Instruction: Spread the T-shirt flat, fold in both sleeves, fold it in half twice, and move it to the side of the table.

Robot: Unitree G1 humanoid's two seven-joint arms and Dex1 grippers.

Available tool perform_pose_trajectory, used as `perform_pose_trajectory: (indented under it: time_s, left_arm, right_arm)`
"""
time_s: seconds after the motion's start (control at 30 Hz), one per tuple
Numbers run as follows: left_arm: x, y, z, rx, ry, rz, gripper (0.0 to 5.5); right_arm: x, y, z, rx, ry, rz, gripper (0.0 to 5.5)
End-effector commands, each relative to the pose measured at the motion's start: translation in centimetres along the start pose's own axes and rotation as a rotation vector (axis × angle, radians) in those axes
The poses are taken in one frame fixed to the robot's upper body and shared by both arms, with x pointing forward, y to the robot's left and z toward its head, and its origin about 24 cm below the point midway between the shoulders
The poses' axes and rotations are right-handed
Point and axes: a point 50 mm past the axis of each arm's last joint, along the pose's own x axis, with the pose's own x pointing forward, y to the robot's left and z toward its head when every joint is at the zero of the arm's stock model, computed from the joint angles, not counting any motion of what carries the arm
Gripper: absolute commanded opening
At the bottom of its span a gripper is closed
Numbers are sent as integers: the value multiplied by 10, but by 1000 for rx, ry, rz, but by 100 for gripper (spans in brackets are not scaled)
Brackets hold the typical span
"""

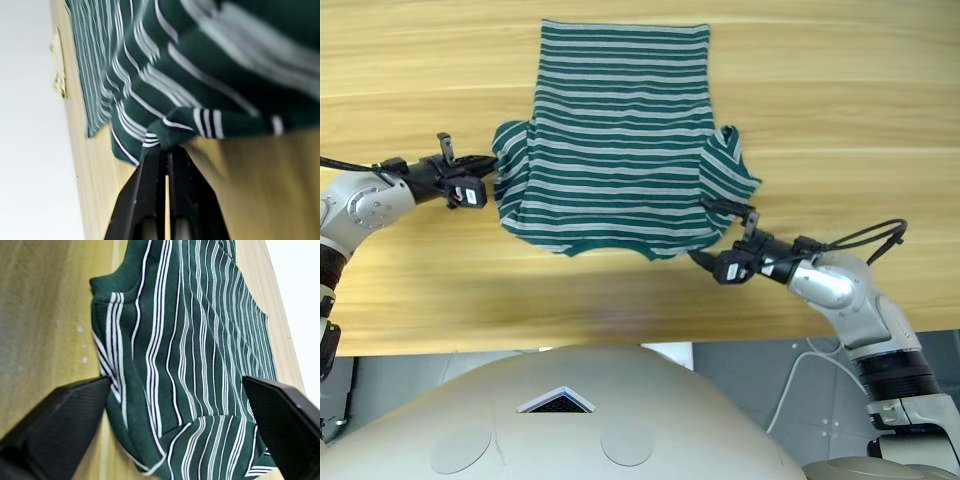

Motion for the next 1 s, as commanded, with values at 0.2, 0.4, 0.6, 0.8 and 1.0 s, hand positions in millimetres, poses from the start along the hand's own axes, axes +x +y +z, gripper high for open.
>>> perform_pose_trajectory:
  time_s: [0.2, 0.4, 0.6, 0.8, 1.0]
  left_arm:
    - [-1, 12, 13, 24, -48, 95, 3]
    - [3, 28, 27, 56, -90, 173, 3]
    - [12, 36, 42, 69, -138, 203, 3]
    - [23, 39, 52, 93, -160, 197, 3]
    - [36, 44, 59, 105, -171, 199, 3]
  right_arm:
    - [3, 6, 2, 8, -11, 21, 488]
    - [5, 7, 4, 7, -21, 26, 488]
    - [7, 6, 6, 1, -34, 33, 488]
    - [7, 6, 8, 0, -41, 38, 488]
    - [8, 7, 10, 3, -46, 37, 488]
